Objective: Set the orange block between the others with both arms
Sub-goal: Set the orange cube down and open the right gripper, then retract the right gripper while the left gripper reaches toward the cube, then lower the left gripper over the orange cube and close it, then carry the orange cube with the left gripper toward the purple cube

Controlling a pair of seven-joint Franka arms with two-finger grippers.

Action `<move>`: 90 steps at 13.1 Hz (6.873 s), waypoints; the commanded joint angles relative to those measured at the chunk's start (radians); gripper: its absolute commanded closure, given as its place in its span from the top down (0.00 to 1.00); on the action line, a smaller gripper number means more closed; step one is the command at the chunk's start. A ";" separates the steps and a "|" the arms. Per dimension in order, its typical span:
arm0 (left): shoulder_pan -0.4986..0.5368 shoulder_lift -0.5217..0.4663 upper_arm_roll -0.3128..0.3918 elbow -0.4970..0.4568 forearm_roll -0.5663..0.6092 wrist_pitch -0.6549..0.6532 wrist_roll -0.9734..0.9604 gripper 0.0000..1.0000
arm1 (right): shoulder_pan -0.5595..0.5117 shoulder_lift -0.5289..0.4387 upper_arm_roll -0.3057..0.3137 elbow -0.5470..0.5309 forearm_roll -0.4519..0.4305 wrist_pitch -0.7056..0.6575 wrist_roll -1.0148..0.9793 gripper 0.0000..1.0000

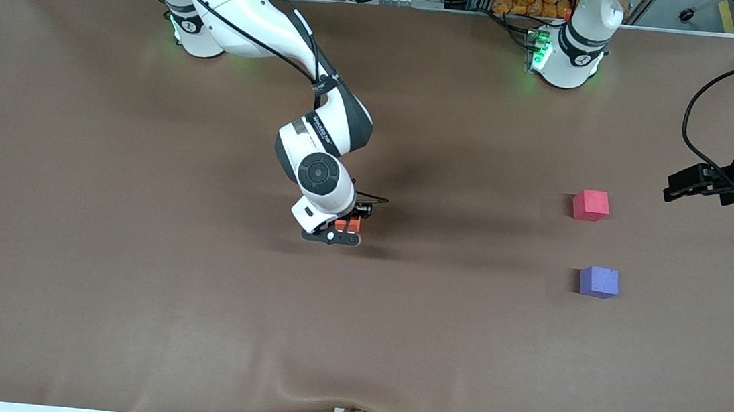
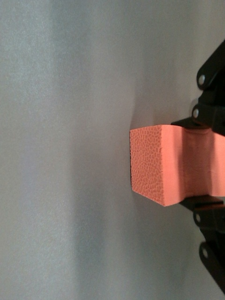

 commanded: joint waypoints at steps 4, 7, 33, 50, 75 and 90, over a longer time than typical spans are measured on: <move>0.006 0.011 -0.003 0.025 -0.022 -0.015 0.000 1.00 | -0.017 -0.050 -0.016 0.030 0.014 0.006 0.004 1.00; -0.006 0.013 -0.003 0.028 -0.019 -0.015 -0.011 1.00 | -0.095 -0.133 -0.021 0.028 0.011 -0.077 -0.021 1.00; -0.586 0.553 0.000 0.382 -0.022 0.185 -0.600 1.00 | -0.782 -0.657 -0.030 -0.250 -0.210 -0.311 -0.834 1.00; -0.819 0.843 0.006 0.412 -0.026 0.593 -0.844 1.00 | -0.755 -0.865 -0.002 -0.234 -0.225 -0.638 -0.630 1.00; -0.770 0.725 0.014 0.376 0.017 0.440 -0.786 0.04 | -0.809 -0.837 0.068 -0.158 -0.216 -0.635 -0.622 1.00; -0.401 0.352 0.005 0.041 0.017 0.297 -0.461 0.17 | -0.805 -0.835 0.068 -0.158 -0.216 -0.634 -0.622 1.00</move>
